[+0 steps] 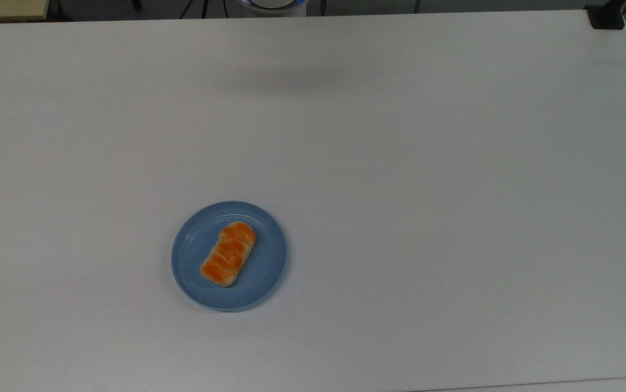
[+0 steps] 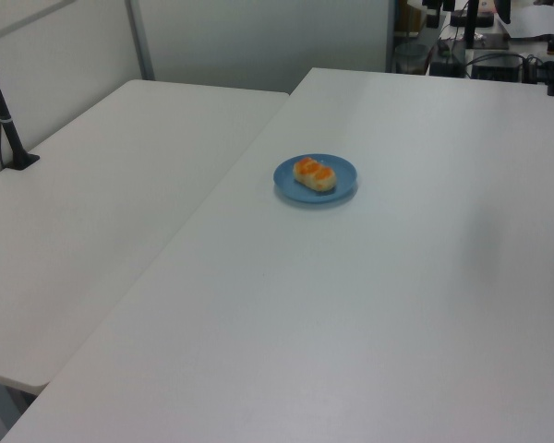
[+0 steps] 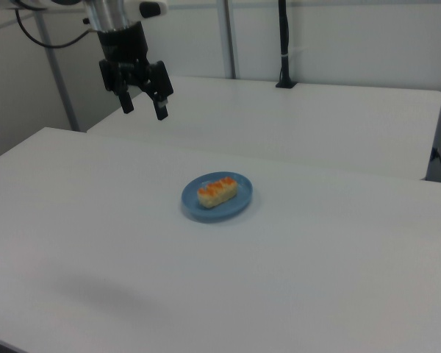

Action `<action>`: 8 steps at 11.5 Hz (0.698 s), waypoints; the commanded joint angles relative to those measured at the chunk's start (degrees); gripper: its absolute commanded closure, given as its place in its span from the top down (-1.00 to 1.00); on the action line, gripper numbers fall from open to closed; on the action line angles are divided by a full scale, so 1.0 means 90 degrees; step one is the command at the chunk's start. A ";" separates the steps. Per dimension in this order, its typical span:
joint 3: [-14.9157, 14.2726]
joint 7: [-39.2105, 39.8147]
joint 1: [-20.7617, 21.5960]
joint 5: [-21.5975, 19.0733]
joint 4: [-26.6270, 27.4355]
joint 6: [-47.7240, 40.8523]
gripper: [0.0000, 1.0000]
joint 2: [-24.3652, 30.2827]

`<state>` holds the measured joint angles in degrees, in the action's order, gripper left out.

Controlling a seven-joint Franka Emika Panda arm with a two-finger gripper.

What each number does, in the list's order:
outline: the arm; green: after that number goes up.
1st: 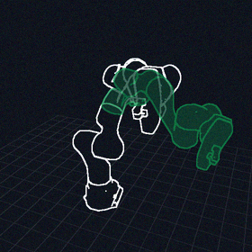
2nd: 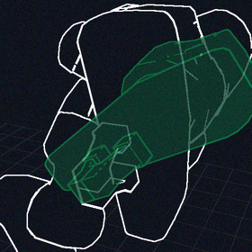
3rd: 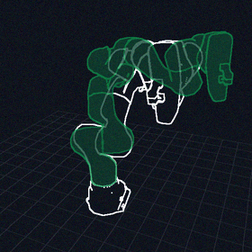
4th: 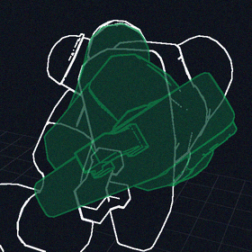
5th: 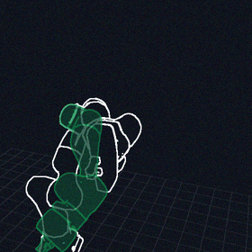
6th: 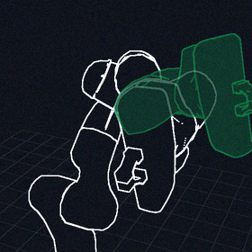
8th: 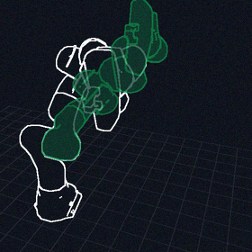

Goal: Put the bread on a plate

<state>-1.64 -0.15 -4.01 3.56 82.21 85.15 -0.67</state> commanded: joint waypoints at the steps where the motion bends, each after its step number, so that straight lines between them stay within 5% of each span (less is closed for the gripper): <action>1: 0.0026 0.0114 -0.0042 -0.0034 0.0913 0.1385 1.00 0.0221; 4: 0.0036 0.1486 -0.0101 -0.0025 0.0905 0.1147 1.00 0.0211; 6: 0.0036 0.1492 -0.0082 -0.0054 0.0885 0.1057 1.00 0.0221; 8: 0.0055 0.0569 0.0006 -0.0073 0.0895 0.1067 1.00 0.0202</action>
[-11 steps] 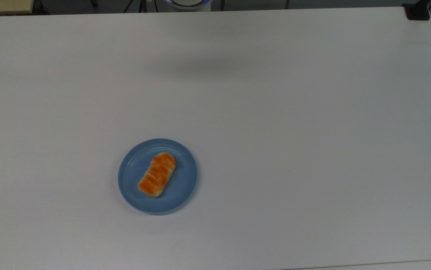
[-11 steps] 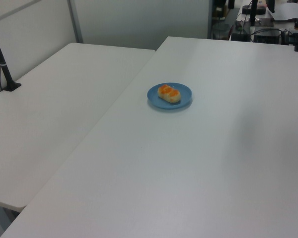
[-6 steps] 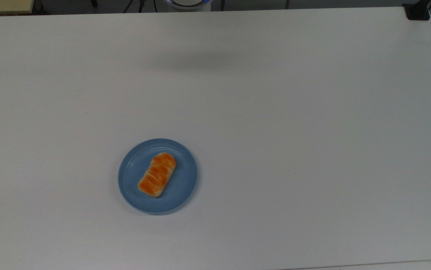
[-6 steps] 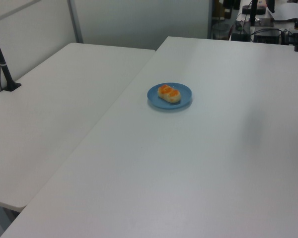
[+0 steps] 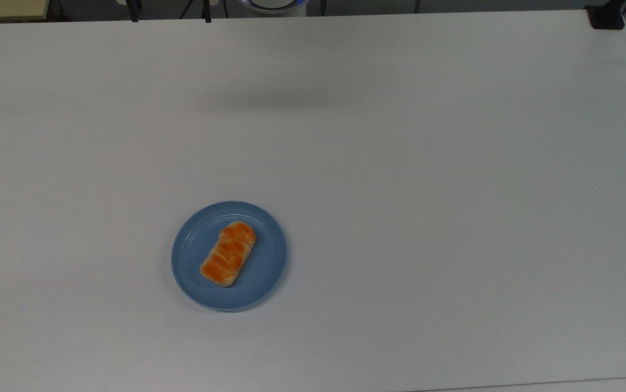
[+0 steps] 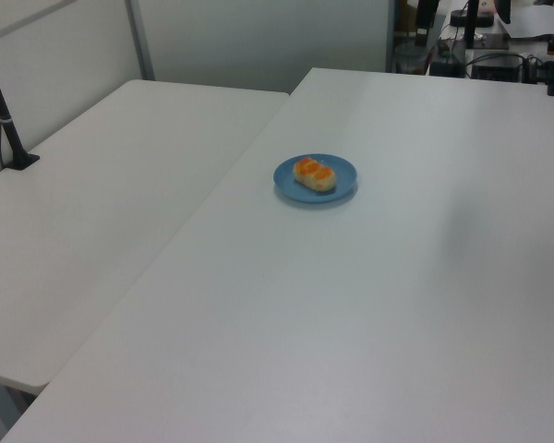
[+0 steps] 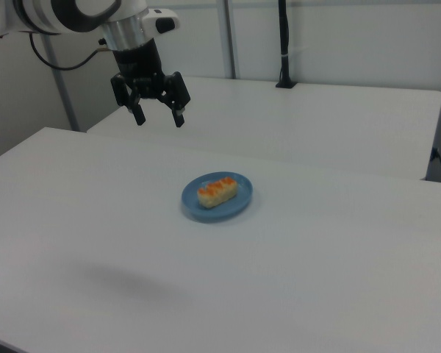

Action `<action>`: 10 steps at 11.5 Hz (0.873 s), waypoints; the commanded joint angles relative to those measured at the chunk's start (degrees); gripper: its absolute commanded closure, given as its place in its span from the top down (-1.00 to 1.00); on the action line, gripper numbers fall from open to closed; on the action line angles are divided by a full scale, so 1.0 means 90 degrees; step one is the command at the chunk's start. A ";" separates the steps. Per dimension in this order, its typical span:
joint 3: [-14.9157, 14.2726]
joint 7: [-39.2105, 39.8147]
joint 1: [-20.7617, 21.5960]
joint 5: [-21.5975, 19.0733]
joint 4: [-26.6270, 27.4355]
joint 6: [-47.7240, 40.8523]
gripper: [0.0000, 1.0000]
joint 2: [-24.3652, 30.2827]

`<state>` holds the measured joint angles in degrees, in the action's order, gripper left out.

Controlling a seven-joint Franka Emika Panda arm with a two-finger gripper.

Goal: Put the bread on a plate

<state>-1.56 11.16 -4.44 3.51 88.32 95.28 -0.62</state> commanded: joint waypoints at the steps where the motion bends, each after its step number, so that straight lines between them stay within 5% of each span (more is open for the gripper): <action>1: 0.0085 -0.1167 0.0054 -0.0087 0.0216 -0.0069 1.00 0.0205; 10: 0.0095 -0.1084 0.0054 -0.0458 0.0236 -0.0020 1.00 0.0176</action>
